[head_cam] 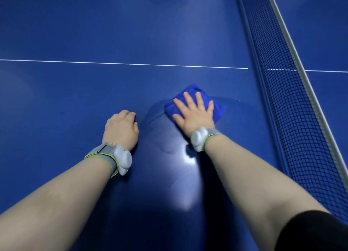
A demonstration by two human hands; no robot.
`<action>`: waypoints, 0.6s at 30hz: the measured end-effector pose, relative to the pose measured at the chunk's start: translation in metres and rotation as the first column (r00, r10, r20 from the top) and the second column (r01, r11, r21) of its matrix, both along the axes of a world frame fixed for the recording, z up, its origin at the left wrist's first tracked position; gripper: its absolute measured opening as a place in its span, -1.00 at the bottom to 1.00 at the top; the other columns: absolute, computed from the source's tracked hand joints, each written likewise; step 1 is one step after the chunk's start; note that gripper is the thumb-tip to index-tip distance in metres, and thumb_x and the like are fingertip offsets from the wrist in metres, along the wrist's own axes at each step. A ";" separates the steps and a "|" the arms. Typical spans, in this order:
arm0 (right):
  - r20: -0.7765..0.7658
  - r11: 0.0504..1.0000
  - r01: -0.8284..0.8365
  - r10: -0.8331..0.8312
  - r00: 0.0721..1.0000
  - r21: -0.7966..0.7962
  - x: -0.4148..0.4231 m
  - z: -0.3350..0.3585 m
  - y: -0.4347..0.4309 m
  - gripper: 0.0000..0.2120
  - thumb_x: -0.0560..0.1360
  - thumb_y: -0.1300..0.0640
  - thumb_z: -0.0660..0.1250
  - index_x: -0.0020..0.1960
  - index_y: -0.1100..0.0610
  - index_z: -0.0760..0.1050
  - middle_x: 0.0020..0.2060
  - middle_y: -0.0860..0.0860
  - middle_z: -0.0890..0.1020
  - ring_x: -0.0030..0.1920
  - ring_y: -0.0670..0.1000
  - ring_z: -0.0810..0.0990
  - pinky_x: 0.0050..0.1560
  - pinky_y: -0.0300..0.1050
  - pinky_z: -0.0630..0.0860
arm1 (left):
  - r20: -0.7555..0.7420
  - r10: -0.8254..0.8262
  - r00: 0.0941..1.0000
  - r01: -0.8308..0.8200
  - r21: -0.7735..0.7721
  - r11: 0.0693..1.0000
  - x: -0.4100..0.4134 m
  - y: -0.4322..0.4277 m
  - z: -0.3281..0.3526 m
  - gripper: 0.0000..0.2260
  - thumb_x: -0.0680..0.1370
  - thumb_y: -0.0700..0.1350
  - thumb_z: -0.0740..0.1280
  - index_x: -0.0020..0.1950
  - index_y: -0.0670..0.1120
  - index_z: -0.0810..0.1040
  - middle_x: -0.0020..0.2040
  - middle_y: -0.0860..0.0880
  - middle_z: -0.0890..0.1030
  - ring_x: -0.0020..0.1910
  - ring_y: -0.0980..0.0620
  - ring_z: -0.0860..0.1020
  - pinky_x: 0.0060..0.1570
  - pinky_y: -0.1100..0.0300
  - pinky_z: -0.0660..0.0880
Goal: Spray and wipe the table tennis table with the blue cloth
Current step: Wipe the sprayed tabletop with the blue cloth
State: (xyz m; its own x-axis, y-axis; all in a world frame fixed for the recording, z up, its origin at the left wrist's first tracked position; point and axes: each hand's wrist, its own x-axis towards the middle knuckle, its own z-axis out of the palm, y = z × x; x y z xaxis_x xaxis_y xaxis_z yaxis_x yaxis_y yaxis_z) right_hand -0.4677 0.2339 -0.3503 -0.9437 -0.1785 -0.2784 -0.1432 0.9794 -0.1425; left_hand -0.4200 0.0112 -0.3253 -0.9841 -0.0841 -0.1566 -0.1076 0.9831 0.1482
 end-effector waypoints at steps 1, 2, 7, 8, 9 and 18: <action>0.000 0.998 0.062 -0.062 0.998 0.001 -0.006 0.000 0.020 -0.44 0.59 -0.30 -0.02 0.56 -0.27 -0.04 0.59 -0.14 -0.12 0.57 0.13 -0.24 0.44 0.39 -0.25 | -0.001 -0.002 1.000 0.002 0.000 1.000 -0.002 0.000 -0.003 -0.70 0.60 -0.09 0.16 0.30 -0.12 0.45 0.32 -0.10 0.43 0.26 -0.17 0.38 0.25 -0.03 0.31; 0.001 0.992 0.124 -0.125 0.992 0.003 -0.012 0.000 0.040 -0.44 0.60 -0.29 -0.02 0.56 -0.26 -0.04 0.59 -0.14 -0.12 0.57 0.13 -0.24 0.44 0.39 -0.25 | 0.015 -0.005 1.000 0.005 0.001 1.000 -0.004 0.001 -0.004 -0.66 0.61 -0.07 0.15 0.37 -0.11 0.39 0.42 -0.09 0.34 0.37 -0.15 0.31 0.34 -0.03 0.24; -0.006 0.927 0.370 -0.370 0.929 0.064 -0.027 0.000 0.127 -0.44 0.60 -0.27 -0.05 0.57 -0.24 -0.05 0.59 -0.13 -0.11 0.57 0.13 -0.22 0.46 0.40 -0.19 | 0.138 -0.063 0.988 0.070 -0.043 0.997 -0.029 0.006 -0.010 -0.56 0.65 -0.06 0.07 0.52 -0.09 0.15 0.57 -0.06 0.04 0.54 -0.10 -0.02 0.49 -0.07 0.01; -0.003 0.917 0.393 -0.393 0.919 0.073 -0.029 0.000 0.136 -0.45 0.60 -0.28 -0.06 0.57 -0.24 -0.05 0.59 -0.13 -0.12 0.57 0.13 -0.23 0.46 0.40 -0.18 | 0.159 -0.064 0.985 0.071 -0.041 0.997 -0.035 0.008 -0.010 -0.56 0.65 -0.05 0.05 0.53 -0.09 0.14 0.57 -0.05 0.03 0.55 -0.09 -0.03 0.49 -0.06 0.00; 0.000 0.911 0.404 -0.406 0.914 0.081 -0.032 -0.001 0.143 -0.45 0.60 -0.28 -0.07 0.56 -0.24 -0.05 0.59 -0.13 -0.12 0.57 0.13 -0.23 0.46 0.41 -0.17 | 0.184 -0.063 0.981 0.072 -0.038 0.997 -0.040 0.010 -0.010 -0.56 0.66 -0.05 0.04 0.53 -0.08 0.13 0.57 -0.04 0.02 0.55 -0.08 -0.02 0.49 -0.06 -0.01; -0.007 0.898 0.431 -0.432 0.902 0.090 -0.067 -0.005 0.128 -0.44 0.61 -0.26 -0.12 0.58 -0.20 -0.09 0.59 -0.08 -0.14 0.57 0.17 -0.24 0.44 0.43 -0.19 | 0.256 -0.049 0.966 0.068 -0.066 0.996 -0.055 0.017 0.002 -0.62 0.67 -0.11 -0.01 0.48 -0.08 0.24 0.57 -0.05 0.08 0.53 -0.10 0.07 0.48 -0.01 0.08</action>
